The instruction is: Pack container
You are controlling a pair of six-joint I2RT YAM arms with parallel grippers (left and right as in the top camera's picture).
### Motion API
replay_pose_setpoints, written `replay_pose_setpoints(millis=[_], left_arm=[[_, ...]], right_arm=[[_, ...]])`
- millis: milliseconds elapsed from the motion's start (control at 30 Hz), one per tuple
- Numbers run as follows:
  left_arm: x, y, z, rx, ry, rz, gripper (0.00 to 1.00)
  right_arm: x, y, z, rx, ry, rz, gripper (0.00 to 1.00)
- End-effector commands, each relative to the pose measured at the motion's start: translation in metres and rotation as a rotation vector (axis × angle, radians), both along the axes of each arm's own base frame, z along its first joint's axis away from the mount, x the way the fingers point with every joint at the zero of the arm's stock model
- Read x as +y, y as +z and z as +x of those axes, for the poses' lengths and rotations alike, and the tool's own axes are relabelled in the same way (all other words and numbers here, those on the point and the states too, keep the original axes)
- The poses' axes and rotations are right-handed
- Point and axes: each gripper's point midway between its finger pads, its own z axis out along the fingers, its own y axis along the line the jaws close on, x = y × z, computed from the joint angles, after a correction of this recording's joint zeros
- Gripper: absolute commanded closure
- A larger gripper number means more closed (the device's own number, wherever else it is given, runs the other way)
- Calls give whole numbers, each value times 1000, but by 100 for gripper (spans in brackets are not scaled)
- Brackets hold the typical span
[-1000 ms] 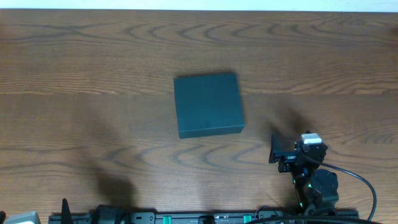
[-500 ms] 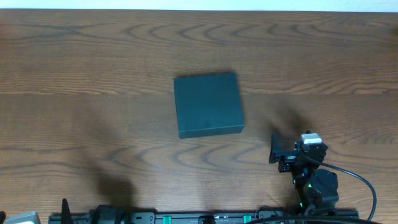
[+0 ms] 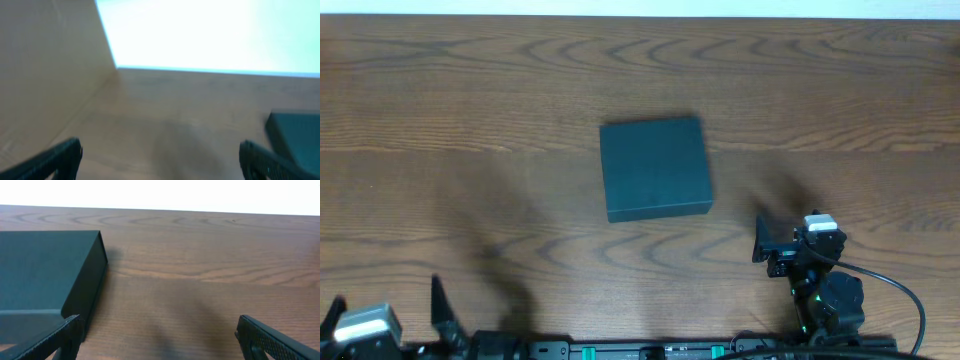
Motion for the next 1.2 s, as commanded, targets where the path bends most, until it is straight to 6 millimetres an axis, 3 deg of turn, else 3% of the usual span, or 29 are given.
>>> replay_pose_setpoints(millis=[0, 133, 267, 433, 767, 1000, 1167], left_arm=[[-18, -17, 24, -81, -77, -40, 2], [-29, -42, 55, -172, -132, -47, 2], [-41, -75, 87, -154, -197, -57, 2], [-45, -104, 108, -145, -218, -60, 2], [-45, -167, 126, -21, -213, -71, 2], [-45, -177, 133, -33, -213, -69, 1], [-45, -202, 137, 16, -212, -74, 2]], right_arm=[[-2, -2, 0, -1, -9, 10, 1], [-2, -2, 0, -1, -9, 10, 1], [-2, -2, 0, -1, -9, 10, 1], [-2, -2, 0, -1, -9, 10, 1], [-2, -2, 0, -1, -9, 10, 1], [-2, -2, 0, -1, -9, 10, 1], [-2, -2, 0, -1, -9, 10, 1]])
